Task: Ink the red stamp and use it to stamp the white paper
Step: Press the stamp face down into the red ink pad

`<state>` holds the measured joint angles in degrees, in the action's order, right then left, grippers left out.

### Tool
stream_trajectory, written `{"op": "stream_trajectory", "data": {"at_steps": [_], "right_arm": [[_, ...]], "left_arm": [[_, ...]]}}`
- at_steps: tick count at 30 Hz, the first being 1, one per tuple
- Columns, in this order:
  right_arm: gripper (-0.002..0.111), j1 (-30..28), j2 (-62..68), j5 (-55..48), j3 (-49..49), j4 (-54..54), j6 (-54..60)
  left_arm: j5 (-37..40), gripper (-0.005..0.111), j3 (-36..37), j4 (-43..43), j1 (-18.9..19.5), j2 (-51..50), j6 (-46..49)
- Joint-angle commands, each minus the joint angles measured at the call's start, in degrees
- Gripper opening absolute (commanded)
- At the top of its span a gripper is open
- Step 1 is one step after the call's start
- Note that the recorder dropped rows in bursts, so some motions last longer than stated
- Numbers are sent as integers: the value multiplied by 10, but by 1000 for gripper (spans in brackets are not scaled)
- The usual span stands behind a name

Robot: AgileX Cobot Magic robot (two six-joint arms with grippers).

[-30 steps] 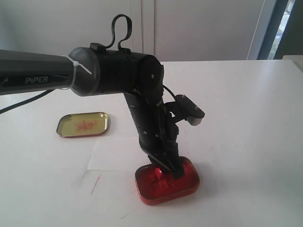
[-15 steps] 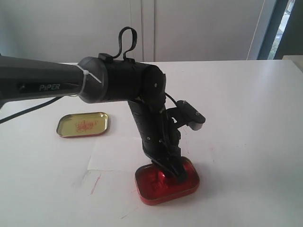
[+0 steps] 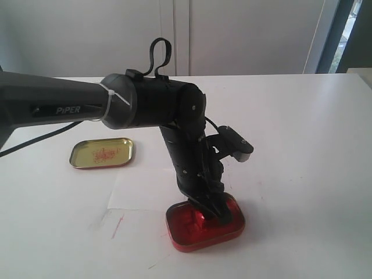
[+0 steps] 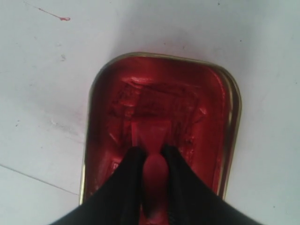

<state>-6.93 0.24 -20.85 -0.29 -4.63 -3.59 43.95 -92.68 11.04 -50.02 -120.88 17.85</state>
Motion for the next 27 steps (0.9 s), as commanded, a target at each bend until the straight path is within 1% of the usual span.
{"op": "stream_trajectory", "data": {"at_steps": [1,6,10,24,27], "right_arm": [[0,1,-2,9,3,1,-1],[0,1,-2,9,3,1,-1],[0,1,-2,9,3,1,-1],[0,1,-2,9,3,1,-1],[0,1,-2,9,3,1,-1]], "left_arm": [[-1,0,14,-1,-9,-26,-5],[-23,0,41,-1,-9,-26,-5],[-23,0,41,-1,-9,-26,-5],[4,0,41,-55,-9,-30,-42],[4,0,41,-53,-9,-37,-43]]}}
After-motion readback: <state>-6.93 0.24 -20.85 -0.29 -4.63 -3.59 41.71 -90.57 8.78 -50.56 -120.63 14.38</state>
